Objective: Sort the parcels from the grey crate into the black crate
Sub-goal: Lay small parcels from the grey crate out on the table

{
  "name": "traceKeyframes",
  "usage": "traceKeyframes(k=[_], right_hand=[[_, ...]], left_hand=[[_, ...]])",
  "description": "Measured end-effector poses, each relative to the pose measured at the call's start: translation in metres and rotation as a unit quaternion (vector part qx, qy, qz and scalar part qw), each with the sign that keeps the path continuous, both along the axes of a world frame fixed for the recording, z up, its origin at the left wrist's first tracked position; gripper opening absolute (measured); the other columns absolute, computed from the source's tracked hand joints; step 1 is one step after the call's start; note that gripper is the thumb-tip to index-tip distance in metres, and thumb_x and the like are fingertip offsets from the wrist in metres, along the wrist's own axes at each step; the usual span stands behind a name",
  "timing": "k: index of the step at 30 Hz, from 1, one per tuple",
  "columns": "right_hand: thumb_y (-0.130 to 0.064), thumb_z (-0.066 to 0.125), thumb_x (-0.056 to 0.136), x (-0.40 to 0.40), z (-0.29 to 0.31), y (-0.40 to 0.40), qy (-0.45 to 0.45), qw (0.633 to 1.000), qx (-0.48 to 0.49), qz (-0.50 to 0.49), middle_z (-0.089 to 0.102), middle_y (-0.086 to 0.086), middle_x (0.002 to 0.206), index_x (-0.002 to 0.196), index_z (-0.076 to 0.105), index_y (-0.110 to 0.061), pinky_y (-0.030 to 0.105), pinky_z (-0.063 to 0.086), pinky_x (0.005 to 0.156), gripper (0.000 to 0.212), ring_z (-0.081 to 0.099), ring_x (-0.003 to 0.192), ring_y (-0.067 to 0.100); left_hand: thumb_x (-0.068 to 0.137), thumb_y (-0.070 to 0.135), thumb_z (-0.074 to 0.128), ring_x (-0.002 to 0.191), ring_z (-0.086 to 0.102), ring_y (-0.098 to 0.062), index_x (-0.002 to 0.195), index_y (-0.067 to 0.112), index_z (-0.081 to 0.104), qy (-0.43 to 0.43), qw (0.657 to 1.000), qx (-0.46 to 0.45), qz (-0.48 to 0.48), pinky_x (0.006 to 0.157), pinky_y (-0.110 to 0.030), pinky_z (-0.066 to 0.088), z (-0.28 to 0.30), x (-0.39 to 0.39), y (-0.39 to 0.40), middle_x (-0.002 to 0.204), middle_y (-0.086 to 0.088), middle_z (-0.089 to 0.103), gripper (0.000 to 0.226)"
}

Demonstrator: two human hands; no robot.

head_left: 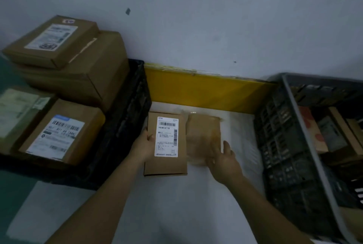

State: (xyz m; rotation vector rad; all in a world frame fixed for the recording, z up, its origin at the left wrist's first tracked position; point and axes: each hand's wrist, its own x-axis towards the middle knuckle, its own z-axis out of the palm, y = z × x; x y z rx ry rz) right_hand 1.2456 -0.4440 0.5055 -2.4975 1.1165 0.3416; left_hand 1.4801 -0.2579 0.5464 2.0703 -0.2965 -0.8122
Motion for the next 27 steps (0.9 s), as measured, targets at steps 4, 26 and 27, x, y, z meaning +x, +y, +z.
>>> traceKeyframes(k=[4, 26, 27], right_hand=[[-0.067, 0.023, 0.110, -0.002, -0.020, 0.000, 0.078, 0.997, 0.000, 0.019, 0.008, 0.021, 0.177, 0.170, 0.003, -0.038, 0.057, 0.044, 0.117, 0.070, 0.030, 0.155, 0.047], [-0.073, 0.056, 0.093, -0.004, -0.040, -0.028, -0.104, 0.970, 0.112, -0.191, 0.058, 0.014, 0.146, 0.161, 0.035, -0.016, 0.049, 0.056, 0.099, 0.091, 0.064, 0.124, 0.040], [-0.079, 0.051, 0.087, -0.001, -0.036, -0.030, -0.106, 0.963, 0.132, -0.208, 0.062, 0.014, 0.143, 0.155, 0.042, -0.013, 0.049, 0.056, 0.099, 0.096, 0.065, 0.123, 0.040]], left_hand=[[0.111, 0.029, 0.046, 0.126, 0.067, -0.028, 0.163, 0.037, 0.035, 0.024, 0.999, 0.040, 0.007, 0.095, -0.039, 0.060, -0.032, 0.011, 0.011, 0.148, -0.002, 0.062, 0.054], [0.108, 0.049, 0.050, 0.130, 0.060, -0.025, 0.158, 0.027, 0.040, -0.027, 0.978, 0.085, -0.186, 0.105, -0.037, 0.049, -0.054, -0.042, -0.063, 0.145, 0.004, 0.058, 0.056], [0.109, 0.050, 0.047, 0.134, 0.058, -0.023, 0.159, 0.033, 0.040, 0.002, 0.975, 0.052, -0.215, 0.110, -0.037, 0.046, -0.044, -0.055, -0.074, 0.147, 0.008, 0.056, 0.053]])
